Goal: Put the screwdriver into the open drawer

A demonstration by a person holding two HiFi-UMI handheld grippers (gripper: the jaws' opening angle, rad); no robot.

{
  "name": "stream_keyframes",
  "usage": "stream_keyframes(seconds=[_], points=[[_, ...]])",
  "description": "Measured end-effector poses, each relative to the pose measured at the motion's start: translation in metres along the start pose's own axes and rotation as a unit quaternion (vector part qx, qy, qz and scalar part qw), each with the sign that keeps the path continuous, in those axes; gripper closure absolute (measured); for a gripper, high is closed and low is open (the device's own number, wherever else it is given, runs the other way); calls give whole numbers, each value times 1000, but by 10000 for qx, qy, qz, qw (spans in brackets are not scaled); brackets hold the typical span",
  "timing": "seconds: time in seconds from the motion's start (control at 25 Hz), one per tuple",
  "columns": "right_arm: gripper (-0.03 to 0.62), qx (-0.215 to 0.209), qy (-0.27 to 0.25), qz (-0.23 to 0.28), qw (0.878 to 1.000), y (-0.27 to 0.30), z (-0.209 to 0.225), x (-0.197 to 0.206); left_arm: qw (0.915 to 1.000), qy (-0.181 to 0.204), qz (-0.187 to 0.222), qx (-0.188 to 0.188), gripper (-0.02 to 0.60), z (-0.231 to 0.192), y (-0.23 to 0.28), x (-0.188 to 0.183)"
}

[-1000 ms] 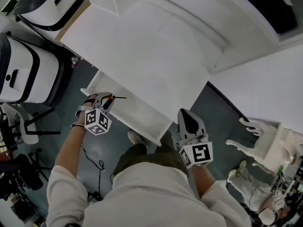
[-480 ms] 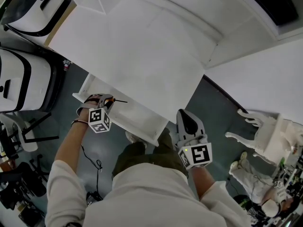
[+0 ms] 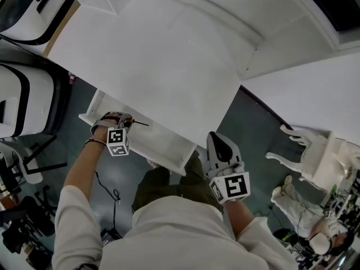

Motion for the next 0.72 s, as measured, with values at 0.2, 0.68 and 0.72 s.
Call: stream_keyframes(seconds=[0.2,0.68,0.72], points=[[591,60,55,-67,9999,4,5,5,9993,334,-100,167,501,3,19,1],[591,232,190,-207,9993,10,18,17,9937,920,-303,567,502,14,55,4],[591,231,201,-216,9993,11,18,18,9932,947,-314,594,500,15,57,4]])
Point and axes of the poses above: the fingertips, and each gripper's own axes: y forward along the fingers, z to its right, x out of its underside, the point moved 6 cm from there along -y, backward along the fingers, and after that the axes turned 4 degrees about -x, right-handed, at the moved point
